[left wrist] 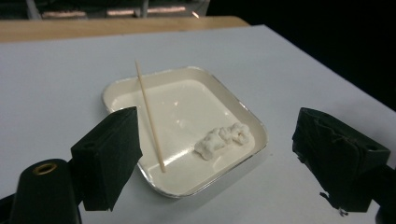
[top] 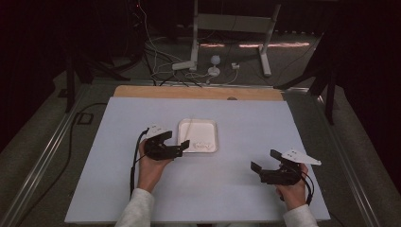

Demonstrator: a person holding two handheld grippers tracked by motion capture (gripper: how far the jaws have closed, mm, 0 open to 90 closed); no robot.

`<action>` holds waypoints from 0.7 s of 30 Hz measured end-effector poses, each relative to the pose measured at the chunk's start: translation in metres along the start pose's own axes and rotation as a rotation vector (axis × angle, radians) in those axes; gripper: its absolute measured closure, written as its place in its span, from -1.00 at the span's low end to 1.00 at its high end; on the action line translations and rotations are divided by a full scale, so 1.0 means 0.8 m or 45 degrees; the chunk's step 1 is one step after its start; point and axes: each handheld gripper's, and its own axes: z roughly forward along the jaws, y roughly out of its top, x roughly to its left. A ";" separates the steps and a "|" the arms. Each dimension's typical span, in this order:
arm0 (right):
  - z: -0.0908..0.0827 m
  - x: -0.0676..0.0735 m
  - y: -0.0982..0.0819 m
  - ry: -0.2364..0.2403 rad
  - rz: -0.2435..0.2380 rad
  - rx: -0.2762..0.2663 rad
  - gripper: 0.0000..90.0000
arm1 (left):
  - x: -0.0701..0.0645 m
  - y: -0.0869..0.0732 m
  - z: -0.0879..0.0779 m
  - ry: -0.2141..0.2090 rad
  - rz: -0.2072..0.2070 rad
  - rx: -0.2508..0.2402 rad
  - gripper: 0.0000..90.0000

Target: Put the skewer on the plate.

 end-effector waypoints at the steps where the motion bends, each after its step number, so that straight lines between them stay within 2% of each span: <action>1: 0.000 0.000 0.000 -0.001 -0.007 0.000 -1.00 | 0.002 0.000 -0.006 -0.005 0.003 -0.009 -0.69; 6: -0.001 0.002 -0.001 -0.006 -0.010 -0.008 -1.00 | 0.012 -0.010 -0.035 0.011 0.030 -0.030 -0.82; 9: -0.001 0.003 -0.001 -0.005 -0.014 -0.015 -1.00 | 0.016 -0.018 -0.052 0.053 0.063 -0.053 -0.96; 21: 0.000 0.010 -0.001 -0.003 -0.050 -0.040 -1.00 | 0.033 -0.046 -0.114 0.140 0.149 -0.187 -0.99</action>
